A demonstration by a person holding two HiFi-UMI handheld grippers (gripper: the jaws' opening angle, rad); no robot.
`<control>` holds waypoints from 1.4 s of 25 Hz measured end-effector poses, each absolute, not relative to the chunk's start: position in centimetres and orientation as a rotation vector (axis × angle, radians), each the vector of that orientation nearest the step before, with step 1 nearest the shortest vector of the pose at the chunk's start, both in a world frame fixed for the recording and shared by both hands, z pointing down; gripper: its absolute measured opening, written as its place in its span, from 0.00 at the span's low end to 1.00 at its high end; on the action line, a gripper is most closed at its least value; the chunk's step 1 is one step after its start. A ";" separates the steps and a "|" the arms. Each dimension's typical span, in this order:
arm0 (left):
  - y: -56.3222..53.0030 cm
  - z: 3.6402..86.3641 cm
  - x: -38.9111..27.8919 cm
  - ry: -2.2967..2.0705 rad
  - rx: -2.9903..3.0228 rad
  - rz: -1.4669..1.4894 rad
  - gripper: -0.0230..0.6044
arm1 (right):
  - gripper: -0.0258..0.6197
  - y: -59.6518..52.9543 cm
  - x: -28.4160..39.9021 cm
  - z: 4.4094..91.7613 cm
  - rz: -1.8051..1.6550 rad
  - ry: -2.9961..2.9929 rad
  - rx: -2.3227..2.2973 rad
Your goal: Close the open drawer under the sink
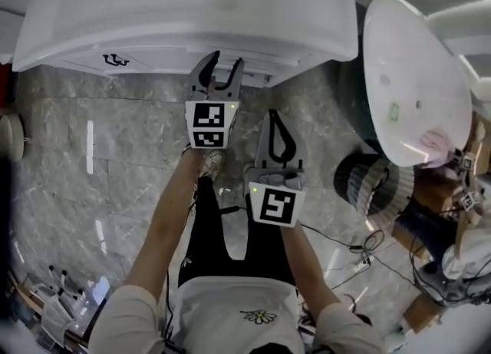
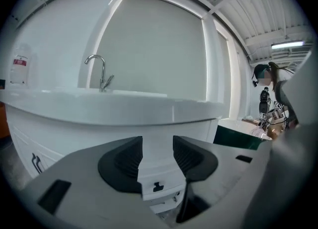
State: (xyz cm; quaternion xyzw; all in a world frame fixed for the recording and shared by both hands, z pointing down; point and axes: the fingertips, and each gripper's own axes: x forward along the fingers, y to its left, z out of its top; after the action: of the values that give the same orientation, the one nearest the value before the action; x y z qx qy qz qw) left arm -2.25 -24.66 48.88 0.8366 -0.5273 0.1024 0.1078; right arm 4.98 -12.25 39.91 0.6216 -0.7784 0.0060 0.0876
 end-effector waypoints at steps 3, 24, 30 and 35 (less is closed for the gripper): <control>-24.0 44.2 -2.7 -1.570 2.496 0.260 0.36 | 0.09 -12.6 4.9 36.8 -0.023 -2.328 1.851; -8.2 15.4 -2.9 -1.718 2.681 -0.149 0.24 | 0.09 -6.6 5.7 18.1 -0.162 -2.450 1.882; -4.9 15.0 -1.5 -1.779 2.674 -0.138 0.09 | 0.09 -4.3 6.5 16.4 -0.163 -2.518 1.859; -2.5 16.0 -0.3 -1.765 2.639 -0.136 0.07 | 0.09 -2.5 6.4 16.3 -0.192 -2.567 1.811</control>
State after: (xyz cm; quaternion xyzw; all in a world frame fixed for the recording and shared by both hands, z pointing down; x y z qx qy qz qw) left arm -0.29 -2.52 16.04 0.8304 -0.5553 -0.0429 -0.0180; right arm 6.44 -2.50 16.31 0.5754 -0.8156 -0.0609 -0.0028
